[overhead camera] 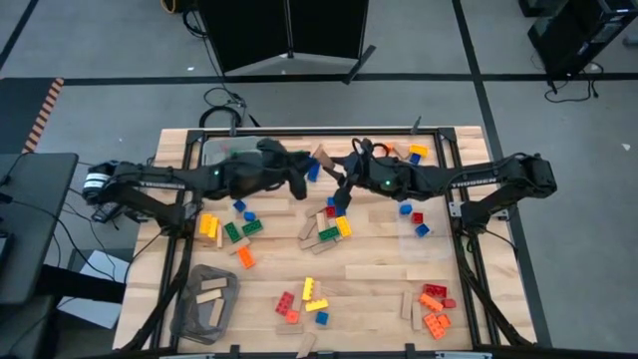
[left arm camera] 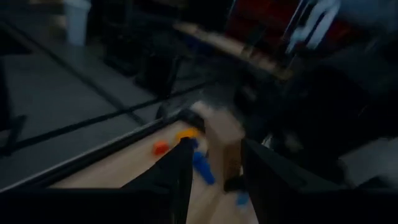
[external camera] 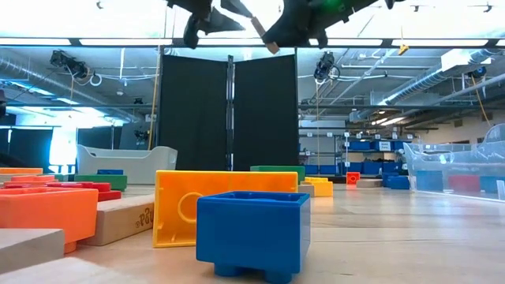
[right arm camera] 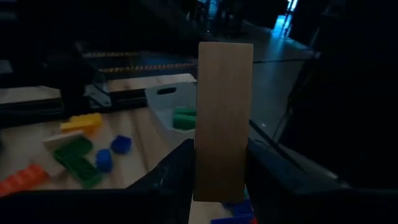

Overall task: Sort blocks by size
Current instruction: Put the brown block into the black bin

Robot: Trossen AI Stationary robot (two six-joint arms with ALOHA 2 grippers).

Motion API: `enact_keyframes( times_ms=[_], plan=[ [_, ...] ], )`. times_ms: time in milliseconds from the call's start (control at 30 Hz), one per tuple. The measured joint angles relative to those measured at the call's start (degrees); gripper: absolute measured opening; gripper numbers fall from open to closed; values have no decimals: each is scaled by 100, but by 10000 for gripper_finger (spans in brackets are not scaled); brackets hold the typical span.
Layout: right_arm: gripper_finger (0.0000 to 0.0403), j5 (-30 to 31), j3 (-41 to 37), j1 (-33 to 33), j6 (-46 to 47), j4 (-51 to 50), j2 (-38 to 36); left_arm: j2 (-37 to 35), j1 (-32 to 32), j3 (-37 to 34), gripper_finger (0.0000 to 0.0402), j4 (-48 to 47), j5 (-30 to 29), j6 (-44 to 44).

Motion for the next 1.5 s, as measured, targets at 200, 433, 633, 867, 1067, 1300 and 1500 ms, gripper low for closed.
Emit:
enact_keyframes(
  times_ms=[200, 433, 633, 867, 1067, 1300, 1500],
  plan=[
    [130, 153, 2, 0, -173, -95, 0, 512, 0, 714, 142, -325, -134, 29],
    [130, 214, 2, 0, -431, -93, 0, 863, 111, 902, 142, -301, -207, -94],
    [130, 236, 2, -7, -612, -152, 4, 1010, 239, 902, 121, -254, -136, -341],
    [130, 310, 2, -9, -686, -143, 7, 1018, 310, 902, 65, -131, -54, -374],
    [136, 328, 2, -13, -720, -169, 7, 1018, 382, 902, 65, -140, 131, -285],
    [189, 591, 2, 0, -689, -318, -25, 1018, 403, 893, 62, -252, 5, -191],
    [235, 647, 2, 4, -659, -839, -180, 996, 407, 893, 62, -313, -23, -262]
  ],
)
